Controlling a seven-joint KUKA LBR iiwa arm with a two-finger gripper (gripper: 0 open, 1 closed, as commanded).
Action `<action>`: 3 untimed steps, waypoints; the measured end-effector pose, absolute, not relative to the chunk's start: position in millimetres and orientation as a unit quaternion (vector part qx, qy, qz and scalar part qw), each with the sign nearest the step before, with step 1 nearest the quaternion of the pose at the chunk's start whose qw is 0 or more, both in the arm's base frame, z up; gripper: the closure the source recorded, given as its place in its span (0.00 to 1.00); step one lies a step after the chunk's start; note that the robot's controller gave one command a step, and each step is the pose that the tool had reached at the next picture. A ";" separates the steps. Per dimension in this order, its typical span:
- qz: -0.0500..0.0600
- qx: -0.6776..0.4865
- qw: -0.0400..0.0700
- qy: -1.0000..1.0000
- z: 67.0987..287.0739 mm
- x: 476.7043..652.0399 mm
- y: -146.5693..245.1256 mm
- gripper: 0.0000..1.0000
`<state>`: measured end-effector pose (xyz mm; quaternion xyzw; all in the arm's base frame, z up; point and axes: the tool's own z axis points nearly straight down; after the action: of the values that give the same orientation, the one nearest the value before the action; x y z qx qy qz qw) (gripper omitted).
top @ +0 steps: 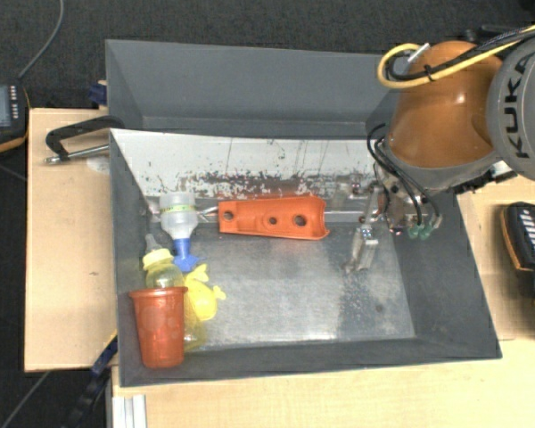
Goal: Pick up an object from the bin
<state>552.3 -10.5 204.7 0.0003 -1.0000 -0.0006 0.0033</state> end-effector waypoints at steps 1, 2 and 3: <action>0.000 0.001 -0.001 -1.000 209.6 553.9 -10.5 0.00; -0.001 0.001 -0.002 -1.000 144.7 578.1 13.0 0.00; -0.001 0.050 -0.001 -0.999 152.0 594.9 71.7 0.00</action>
Offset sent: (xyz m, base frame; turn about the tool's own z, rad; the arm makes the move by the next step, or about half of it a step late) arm 0.0466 0.0482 -0.1347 -0.0027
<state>594.9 71.7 152.0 0.0501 -0.9987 -0.0010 -0.0013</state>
